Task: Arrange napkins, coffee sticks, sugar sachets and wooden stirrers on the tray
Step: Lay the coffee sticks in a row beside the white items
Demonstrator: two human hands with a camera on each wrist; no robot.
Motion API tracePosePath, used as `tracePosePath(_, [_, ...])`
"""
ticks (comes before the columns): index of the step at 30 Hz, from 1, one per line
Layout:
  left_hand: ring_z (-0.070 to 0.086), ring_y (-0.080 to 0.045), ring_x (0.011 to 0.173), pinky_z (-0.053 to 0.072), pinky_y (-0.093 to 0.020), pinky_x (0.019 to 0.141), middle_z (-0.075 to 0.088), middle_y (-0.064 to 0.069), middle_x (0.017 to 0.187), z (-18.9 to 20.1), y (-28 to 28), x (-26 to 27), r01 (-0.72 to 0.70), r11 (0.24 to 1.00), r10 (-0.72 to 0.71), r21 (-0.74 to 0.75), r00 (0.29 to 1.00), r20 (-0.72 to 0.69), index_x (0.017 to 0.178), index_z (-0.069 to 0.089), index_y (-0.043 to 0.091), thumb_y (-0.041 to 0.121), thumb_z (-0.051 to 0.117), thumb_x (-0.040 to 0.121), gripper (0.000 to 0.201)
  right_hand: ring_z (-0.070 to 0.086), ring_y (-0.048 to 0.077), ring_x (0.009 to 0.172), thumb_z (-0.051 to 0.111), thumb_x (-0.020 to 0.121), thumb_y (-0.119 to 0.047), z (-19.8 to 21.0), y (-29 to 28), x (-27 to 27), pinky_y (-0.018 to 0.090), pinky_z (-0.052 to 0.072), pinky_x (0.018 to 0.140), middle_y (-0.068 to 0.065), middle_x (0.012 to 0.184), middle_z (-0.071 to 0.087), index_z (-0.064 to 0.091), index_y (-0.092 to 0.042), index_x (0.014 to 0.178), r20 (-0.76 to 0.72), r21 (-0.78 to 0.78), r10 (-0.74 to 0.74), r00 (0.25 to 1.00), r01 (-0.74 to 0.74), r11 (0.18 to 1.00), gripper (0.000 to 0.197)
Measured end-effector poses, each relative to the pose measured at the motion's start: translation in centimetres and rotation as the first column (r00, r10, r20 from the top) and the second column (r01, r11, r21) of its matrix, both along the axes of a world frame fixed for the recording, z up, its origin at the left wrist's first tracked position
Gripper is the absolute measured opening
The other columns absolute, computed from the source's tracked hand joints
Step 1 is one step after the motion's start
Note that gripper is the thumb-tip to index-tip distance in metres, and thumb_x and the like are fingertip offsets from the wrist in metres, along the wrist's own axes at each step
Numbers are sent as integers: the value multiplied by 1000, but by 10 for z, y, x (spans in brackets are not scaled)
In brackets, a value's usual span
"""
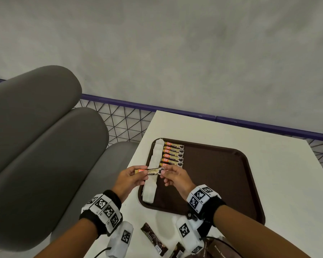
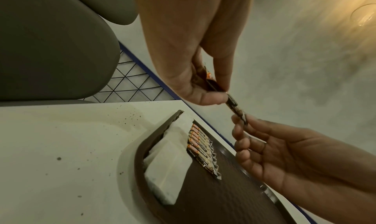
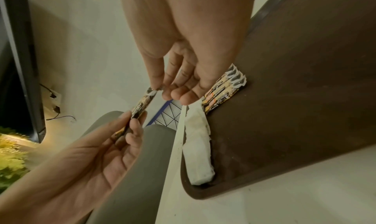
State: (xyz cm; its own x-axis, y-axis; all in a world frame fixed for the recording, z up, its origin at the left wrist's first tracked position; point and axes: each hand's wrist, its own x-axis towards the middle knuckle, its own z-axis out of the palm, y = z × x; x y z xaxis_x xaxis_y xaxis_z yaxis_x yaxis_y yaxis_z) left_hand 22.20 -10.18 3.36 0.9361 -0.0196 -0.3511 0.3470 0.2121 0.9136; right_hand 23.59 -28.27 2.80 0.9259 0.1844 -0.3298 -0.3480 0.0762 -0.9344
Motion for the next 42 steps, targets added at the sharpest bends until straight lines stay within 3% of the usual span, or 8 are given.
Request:
tracePosePath(12, [66, -6, 62, 52, -16, 55, 69, -9, 81, -4, -12, 6, 68, 994, -68, 81, 998, -6, 100, 65, 4, 2, 62, 85, 16, 55, 4, 68, 62, 85, -4, -5, -16, 4, 14, 44, 56, -2, 78, 64, 66, -13, 85, 107, -119, 28, 994, -15, 993, 10])
tracePosePath(15, [66, -12, 84, 52, -21, 62, 66, -9, 102, -6, -15, 5, 71, 995, -69, 76, 997, -22, 116, 58, 12, 10, 64, 86, 30, 55, 6, 70, 62, 85, -5, -7, -20, 8, 13, 44, 56, -2, 77, 63, 64, -15, 82, 124, -187, -6, 992, 29, 982, 11])
tracePosePath(19, [52, -21, 114, 50, -27, 73, 53, -5, 122, -9, -10, 6, -29, 996, 33, 90, 998, -45, 134, 38, 21, 17, 62, 89, 51, 56, 10, 75, 63, 84, -7, -22, -38, 16, 19, 42, 63, 1, 81, 64, 66, -14, 82, 93, -299, -241, 966, 258, 919, 8])
tracePosePath(23, [52, -24, 108, 49, -27, 72, 54, -11, 119, -14, 5, 6, -94, 986, 102, 137, 993, -54, 133, 43, 11, 12, 58, 91, 45, 57, 15, 86, 64, 83, -8, -40, -53, 18, 24, 40, 80, 2, 80, 64, 70, -5, 89, 9, -430, -321, 947, 293, 854, 9])
tracePosePath(28, [53, -26, 108, 47, -35, 83, 55, -12, 119, -21, 20, 1, -97, 984, 109, 153, 991, -72, 131, 46, 9, 12, 56, 92, 41, 60, 20, 97, 64, 84, -10, -47, -49, 15, 20, 38, 82, 12, 99, 69, 71, -2, 95, -21, -547, -269, 963, 214, 809, 15])
tracePosePath(33, [54, -26, 109, 47, -34, 83, 56, -10, 116, -28, 27, -7, -86, 983, 102, 161, 991, -91, 125, 50, 10, 12, 57, 91, 35, 61, 23, 102, 64, 84, -10, -47, -39, 19, 19, 39, 79, 12, 102, 70, 71, -3, 92, -21, -614, -257, 966, 191, 766, 13])
tracePosePath(36, [55, -24, 102, 50, -29, 77, 58, -10, 109, -32, 29, -10, -83, 983, 101, 163, 990, -102, 120, 53, 9, 10, 58, 90, 31, 61, 23, 94, 66, 81, -4, -46, -35, 24, 20, 40, 75, 13, 100, 68, 66, -5, 85, -6, -619, -304, 953, 236, 749, 4])
tracePosePath(42, [58, -21, 96, 51, -27, 77, 61, -10, 106, -39, 29, -16, -16, 982, 43, 189, 990, -138, 108, 61, 11, 9, 62, 88, 21, 56, 18, 75, 67, 80, -4, -50, -33, 30, 23, 41, 67, 11, 90, 62, 52, -12, 76, -2, -630, -338, 941, 262, 731, 17])
